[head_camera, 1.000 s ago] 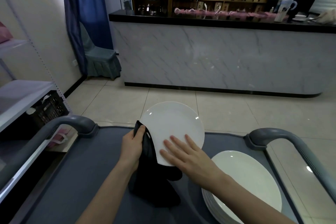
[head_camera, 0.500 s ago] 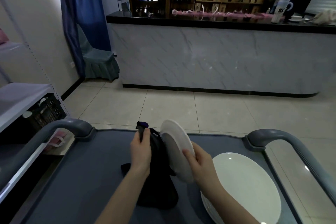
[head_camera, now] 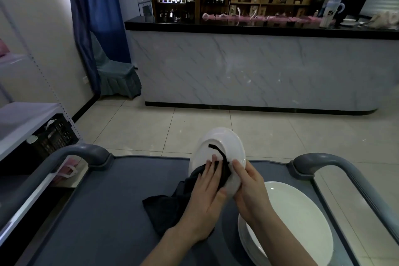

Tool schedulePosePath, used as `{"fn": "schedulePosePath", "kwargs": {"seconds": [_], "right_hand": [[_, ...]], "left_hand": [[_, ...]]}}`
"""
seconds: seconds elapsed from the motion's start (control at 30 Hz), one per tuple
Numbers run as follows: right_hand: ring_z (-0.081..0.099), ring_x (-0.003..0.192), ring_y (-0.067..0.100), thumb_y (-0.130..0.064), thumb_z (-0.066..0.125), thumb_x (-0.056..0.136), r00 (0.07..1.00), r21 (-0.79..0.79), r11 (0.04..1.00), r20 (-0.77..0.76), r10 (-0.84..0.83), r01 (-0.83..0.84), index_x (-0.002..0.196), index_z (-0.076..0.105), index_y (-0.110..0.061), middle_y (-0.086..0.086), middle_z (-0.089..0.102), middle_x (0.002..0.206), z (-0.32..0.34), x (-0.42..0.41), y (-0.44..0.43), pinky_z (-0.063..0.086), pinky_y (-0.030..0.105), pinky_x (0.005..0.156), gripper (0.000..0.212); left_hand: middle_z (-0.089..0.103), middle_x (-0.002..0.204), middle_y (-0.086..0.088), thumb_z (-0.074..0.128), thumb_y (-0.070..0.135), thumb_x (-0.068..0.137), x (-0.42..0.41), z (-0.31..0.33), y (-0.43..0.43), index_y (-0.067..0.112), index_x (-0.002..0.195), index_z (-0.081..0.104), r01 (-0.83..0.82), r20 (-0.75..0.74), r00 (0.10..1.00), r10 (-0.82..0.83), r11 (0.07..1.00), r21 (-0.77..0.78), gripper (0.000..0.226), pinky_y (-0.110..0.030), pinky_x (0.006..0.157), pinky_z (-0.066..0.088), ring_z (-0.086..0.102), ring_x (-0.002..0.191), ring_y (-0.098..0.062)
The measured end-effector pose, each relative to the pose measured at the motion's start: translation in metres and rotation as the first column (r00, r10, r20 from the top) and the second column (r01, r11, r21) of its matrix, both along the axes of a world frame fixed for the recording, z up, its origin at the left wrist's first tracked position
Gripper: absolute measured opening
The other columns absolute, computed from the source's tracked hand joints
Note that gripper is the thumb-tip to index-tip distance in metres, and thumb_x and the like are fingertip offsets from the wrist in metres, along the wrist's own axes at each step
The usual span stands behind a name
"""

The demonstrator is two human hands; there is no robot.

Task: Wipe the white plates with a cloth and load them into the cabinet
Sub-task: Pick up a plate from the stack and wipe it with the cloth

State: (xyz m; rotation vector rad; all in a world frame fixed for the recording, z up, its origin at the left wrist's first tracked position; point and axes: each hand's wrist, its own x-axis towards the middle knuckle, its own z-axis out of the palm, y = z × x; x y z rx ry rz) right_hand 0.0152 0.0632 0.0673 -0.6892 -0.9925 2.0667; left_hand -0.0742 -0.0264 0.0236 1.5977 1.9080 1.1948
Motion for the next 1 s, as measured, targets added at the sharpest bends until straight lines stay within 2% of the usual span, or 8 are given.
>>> {"fn": "schedulePosePath", "kwargs": {"seconds": [0.1, 0.23, 0.4, 0.47, 0.57, 0.73, 0.87, 1.0], "right_hand": [[0.069, 0.107, 0.029, -0.015, 0.052, 0.098, 0.999, 0.019, 0.999, 0.016, 0.027, -0.028, 0.122, 0.065, -0.003, 0.018, 0.071, 0.115, -0.005, 0.004, -0.007, 0.059, 0.032, 0.079, 0.029], [0.071, 0.101, 0.028, -0.017, 0.057, 0.092, 1.000, -0.004, 1.000, 0.003, 0.029, -0.029, 0.115, 0.069, -0.006, 0.018, 0.072, 0.112, -0.004, 0.009, -0.011, 0.059, 0.032, 0.072, 0.028], [0.072, 0.099, 0.025, -0.016, 0.055, 0.096, 0.998, 0.064, 0.996, 0.008, -0.063, 0.063, 0.109, 0.072, -0.013, 0.012, 0.074, 0.109, 0.013, 0.011, 0.012, 0.059, 0.030, 0.072, 0.021], [0.071, 0.102, 0.028, -0.016, 0.054, 0.097, 0.998, 0.080, 0.995, 0.026, -0.054, 0.052, 0.109, 0.073, -0.014, 0.014, 0.073, 0.110, 0.014, 0.012, 0.015, 0.059, 0.031, 0.075, 0.022], [0.067, 0.110, 0.030, -0.017, 0.050, 0.100, 1.000, 0.057, 0.998, 0.013, 0.003, -0.004, 0.119, 0.068, -0.009, 0.016, 0.071, 0.116, 0.007, 0.015, 0.007, 0.058, 0.032, 0.081, 0.028], [0.068, 0.108, 0.030, -0.013, 0.050, 0.099, 1.000, 0.009, 1.000, 0.014, 0.028, -0.028, 0.124, 0.065, -0.005, 0.017, 0.071, 0.116, -0.005, 0.018, -0.005, 0.059, 0.032, 0.078, 0.030], [0.070, 0.103, 0.028, -0.012, 0.052, 0.097, 1.000, 0.014, 1.000, -0.003, -0.010, 0.010, 0.119, 0.066, -0.004, 0.017, 0.072, 0.113, 0.002, 0.020, 0.004, 0.059, 0.031, 0.075, 0.027], [0.071, 0.100, 0.026, -0.013, 0.053, 0.097, 0.998, -0.013, 0.998, 0.000, -0.064, 0.064, 0.119, 0.065, -0.006, 0.015, 0.073, 0.111, 0.010, 0.018, 0.017, 0.059, 0.030, 0.072, 0.026]], "left_hand": [[-0.027, 0.147, 0.041, 0.015, 0.062, 0.096, -0.016, 0.009, 0.012, 0.047, 0.144, -0.012, -0.043, 0.008, 0.999, 0.043, 0.998, -0.045, 0.057, -0.014, 0.114, -0.010, -0.020, 0.141, 0.012], [-0.028, 0.152, 0.028, 0.009, 0.067, 0.090, -0.044, 0.006, 0.016, 0.042, 0.145, -0.014, -0.142, -0.104, 0.986, 0.128, 0.980, -0.142, 0.064, -0.029, 0.122, -0.007, -0.022, 0.143, 0.008], [-0.021, 0.157, 0.028, 0.017, 0.067, 0.094, -0.012, -0.012, -0.001, 0.039, 0.150, -0.011, -0.012, -0.001, 1.000, 0.012, 0.998, -0.063, 0.069, -0.031, 0.123, -0.003, -0.017, 0.146, 0.004], [-0.020, 0.157, 0.030, 0.017, 0.065, 0.096, 0.005, -0.006, 0.004, 0.040, 0.151, -0.011, 0.017, 0.043, 0.999, -0.015, 1.000, -0.026, 0.066, -0.025, 0.121, -0.006, -0.017, 0.146, 0.004], [-0.019, 0.158, 0.028, 0.014, 0.057, 0.098, 0.011, 0.012, 0.019, 0.041, 0.150, -0.010, 0.031, 0.003, 1.000, -0.031, 0.999, 0.026, 0.059, -0.017, 0.117, -0.012, -0.017, 0.146, 0.004], [-0.023, 0.155, 0.028, 0.008, 0.064, 0.090, -0.017, 0.012, 0.034, 0.047, 0.145, -0.011, -0.042, 0.006, 0.999, 0.042, 0.998, -0.049, 0.061, -0.022, 0.118, -0.010, -0.018, 0.144, 0.008], [-0.027, 0.153, 0.027, 0.007, 0.073, 0.084, -0.030, -0.005, 0.025, 0.044, 0.145, -0.014, -0.097, 0.026, 0.994, 0.102, 0.984, -0.152, 0.070, -0.035, 0.123, -0.008, -0.022, 0.143, 0.006], [-0.028, 0.154, 0.031, 0.009, 0.071, 0.091, -0.002, -0.012, 0.011, 0.042, 0.148, -0.017, -0.019, -0.032, 0.999, 0.016, 0.995, -0.102, 0.069, -0.026, 0.117, -0.013, -0.024, 0.143, 0.005]]}}
